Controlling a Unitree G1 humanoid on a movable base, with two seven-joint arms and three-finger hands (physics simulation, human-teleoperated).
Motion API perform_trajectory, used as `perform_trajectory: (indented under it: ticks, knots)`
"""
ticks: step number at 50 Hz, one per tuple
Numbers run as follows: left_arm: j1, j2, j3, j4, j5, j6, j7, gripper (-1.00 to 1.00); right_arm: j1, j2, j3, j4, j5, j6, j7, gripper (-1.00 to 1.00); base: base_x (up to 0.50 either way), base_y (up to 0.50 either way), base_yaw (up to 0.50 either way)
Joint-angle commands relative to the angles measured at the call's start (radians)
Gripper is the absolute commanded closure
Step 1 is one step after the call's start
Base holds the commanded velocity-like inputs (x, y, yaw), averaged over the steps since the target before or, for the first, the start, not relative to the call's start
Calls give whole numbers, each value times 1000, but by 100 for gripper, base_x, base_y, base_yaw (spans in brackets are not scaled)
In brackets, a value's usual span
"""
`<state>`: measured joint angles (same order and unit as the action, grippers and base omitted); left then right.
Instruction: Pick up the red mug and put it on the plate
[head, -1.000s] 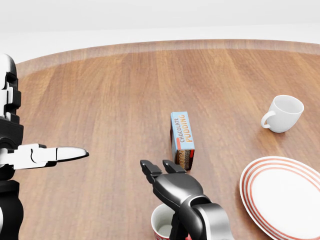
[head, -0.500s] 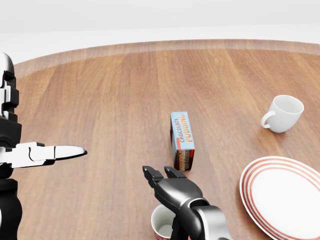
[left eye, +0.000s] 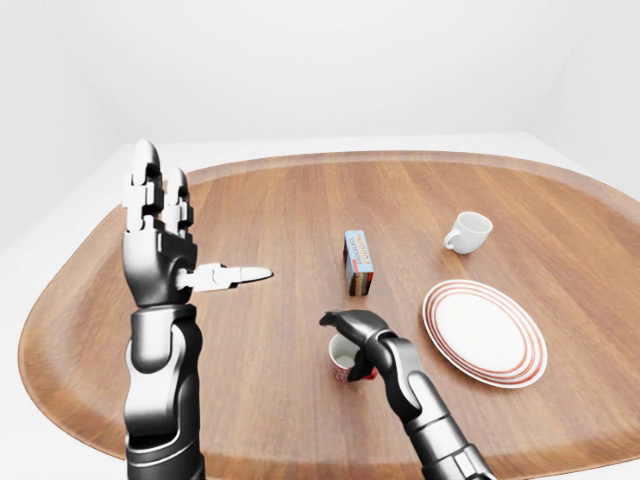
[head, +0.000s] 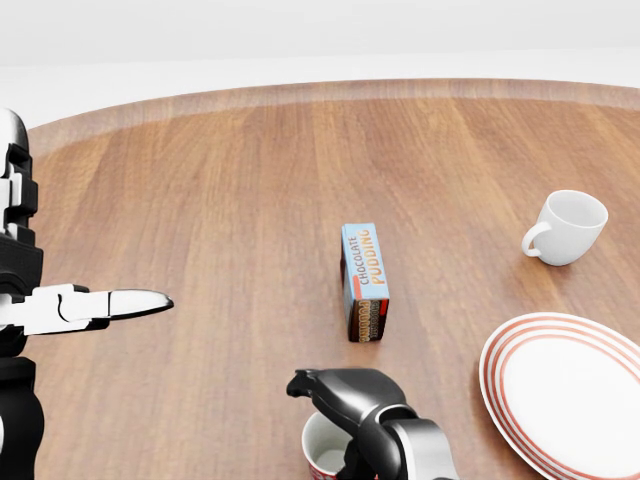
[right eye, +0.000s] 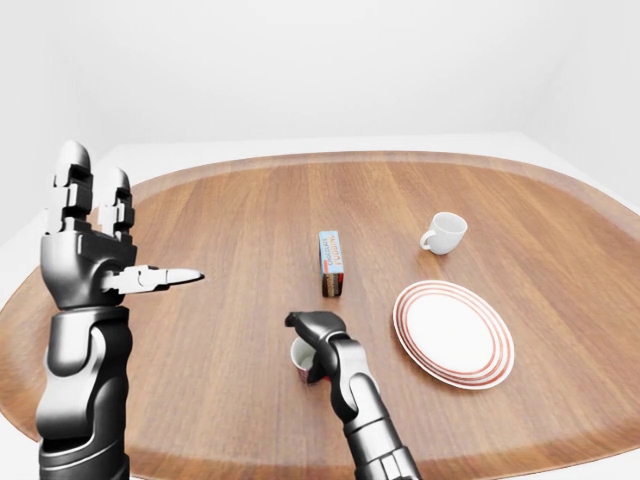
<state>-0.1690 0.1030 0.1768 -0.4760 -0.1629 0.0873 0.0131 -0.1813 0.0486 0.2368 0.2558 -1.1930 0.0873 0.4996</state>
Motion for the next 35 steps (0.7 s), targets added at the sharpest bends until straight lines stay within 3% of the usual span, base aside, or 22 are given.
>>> perform_trajectory:
  ticks: [1, 5, 6, 7, 8, 23, 35]
  knots:
    - [-1, 1, 1, 7, 0, 0, 0, -100, 4, -2, 2, 6, -7, 0, 6, -7, 0, 0, 0]
    - [0, 2, 2, 11, 1, 0, 0, -100, 7, -4, 1, 8, -6, 0, 6, 26, 0, 0, 0]
    - [0, 1, 2, 12, 2, 0, 0, -100, 6, -4, 0, 9, -6, 0, 6, 44, 0, 0, 0]
    - [1, 1, 0, 10, 2, 0, 0, -100, 6, -4, 0, 9, -7, 0, 6, 93, 0, 0, 0]
    - [1, 0, -1, 8, 2, 0, 1, -100, 5, -4, -1, 12, -6, 0, 3, 100, 0, 0, 0]
    - [6, -1, -1, 11, 5, 0, -1, -100, 9, -12, -11, -9, -1, 0, 16, 100, 0, 0, 0]
    - [17, -7, -7, 12, 11, 0, -5, -100, 0, -70, -84, -256, -80, 0, 196, 100, 0, 0, 0]
